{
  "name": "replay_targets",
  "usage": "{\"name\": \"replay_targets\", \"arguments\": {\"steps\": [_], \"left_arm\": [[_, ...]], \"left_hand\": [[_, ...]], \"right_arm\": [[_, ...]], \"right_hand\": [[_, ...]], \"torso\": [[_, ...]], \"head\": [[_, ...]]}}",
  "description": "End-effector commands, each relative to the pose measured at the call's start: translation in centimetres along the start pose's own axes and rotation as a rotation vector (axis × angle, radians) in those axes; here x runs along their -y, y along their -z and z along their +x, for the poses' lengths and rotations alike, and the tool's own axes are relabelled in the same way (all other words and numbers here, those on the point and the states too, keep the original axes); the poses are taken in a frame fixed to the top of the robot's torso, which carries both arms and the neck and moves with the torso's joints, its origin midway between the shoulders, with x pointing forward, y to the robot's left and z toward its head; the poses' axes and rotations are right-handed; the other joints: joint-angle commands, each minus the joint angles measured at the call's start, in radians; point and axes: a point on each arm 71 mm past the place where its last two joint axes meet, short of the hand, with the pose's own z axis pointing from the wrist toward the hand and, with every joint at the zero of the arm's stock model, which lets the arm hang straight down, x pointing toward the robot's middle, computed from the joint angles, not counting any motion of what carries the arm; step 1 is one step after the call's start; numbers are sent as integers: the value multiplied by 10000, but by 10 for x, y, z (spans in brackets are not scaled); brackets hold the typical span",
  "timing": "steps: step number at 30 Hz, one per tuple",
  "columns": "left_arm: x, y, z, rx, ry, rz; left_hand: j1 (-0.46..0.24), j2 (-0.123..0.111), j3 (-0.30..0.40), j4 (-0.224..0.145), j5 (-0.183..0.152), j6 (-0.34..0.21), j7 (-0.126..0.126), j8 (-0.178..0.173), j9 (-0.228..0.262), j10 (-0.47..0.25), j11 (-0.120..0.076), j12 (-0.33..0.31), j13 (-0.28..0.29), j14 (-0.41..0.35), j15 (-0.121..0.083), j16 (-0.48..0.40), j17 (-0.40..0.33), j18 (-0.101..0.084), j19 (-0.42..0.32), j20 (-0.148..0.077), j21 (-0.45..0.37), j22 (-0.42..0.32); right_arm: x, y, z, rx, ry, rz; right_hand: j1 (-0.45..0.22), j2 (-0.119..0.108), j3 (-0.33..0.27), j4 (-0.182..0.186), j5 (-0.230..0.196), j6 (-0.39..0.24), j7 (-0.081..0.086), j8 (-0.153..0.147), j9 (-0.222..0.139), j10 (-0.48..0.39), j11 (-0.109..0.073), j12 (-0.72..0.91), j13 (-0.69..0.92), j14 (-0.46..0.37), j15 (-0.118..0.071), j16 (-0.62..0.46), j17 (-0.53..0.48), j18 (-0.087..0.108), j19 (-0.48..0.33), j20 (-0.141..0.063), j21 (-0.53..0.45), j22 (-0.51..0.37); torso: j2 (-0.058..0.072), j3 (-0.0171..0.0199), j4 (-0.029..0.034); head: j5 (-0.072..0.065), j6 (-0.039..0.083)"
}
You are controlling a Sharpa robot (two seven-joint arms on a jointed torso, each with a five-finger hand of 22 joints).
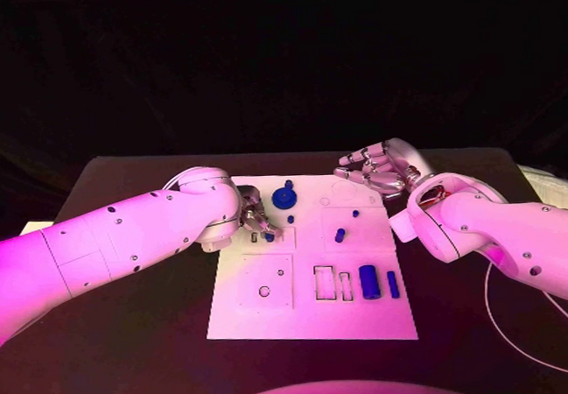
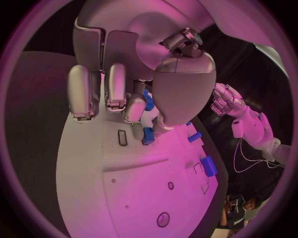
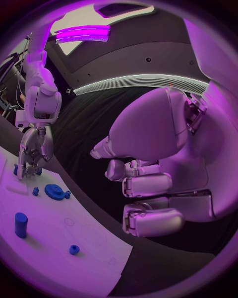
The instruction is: Assemble the parts on the task board
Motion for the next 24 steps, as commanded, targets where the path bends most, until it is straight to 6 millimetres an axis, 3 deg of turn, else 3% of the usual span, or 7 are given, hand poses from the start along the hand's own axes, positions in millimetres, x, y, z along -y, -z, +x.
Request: {"name": "replay_targets", "arguments": {"steps": [1, 13, 24], "left_arm": [[1, -2, 7, -342, -230, -60], [-2, -3, 5, -302, -238, -170], [-8, 2, 0, 16, -17, -151]], "left_hand": [[-120, 25, -144, 19, -54, 35, 39, -43, -1, 94, 4, 75, 23, 1033, -80, 31, 2629, -195, 220, -85, 38, 1071], [-285, 97, -908, 179, -55, 137, 12, -52, 28, 170, -18, 129, 106, 1033, -97, 31, 2629, -209, 253, -101, 68, 1137], [-914, 209, -2382, 240, -256, 206, -43, -73, 76, 235, -68, 150, 163, 1033, -146, 31, 2629, -220, 287, -153, 88, 1205]], "right_arm": [[-1, 0, 1, -3, -49, -108], [0, 0, 0, 24, -128, -58], [2, 0, -1, 33, -137, -22]], "right_hand": [[-5, 89, -18, 59, 44, 93, 2, -12, 14, -35, -13, -6, -19, 475, -28, -39, -19, 167, -48, 1, -44, 624], [-43, 97, -74, 93, 76, 77, 10, -25, 10, -127, -8, -167, -150, 413, -25, -197, -272, 211, -164, 0, -151, 427], [-57, 97, -98, 105, 79, 69, 12, -30, 8, -160, -5, -225, -198, 397, -24, -238, -331, 222, -192, 1, -178, 380]], "torso": [[-1, -2, 8], [-3, -10, 9], [-5, -15, 10]], "head": [[-6, -12], [-12, -6], [-29, 11]]}}
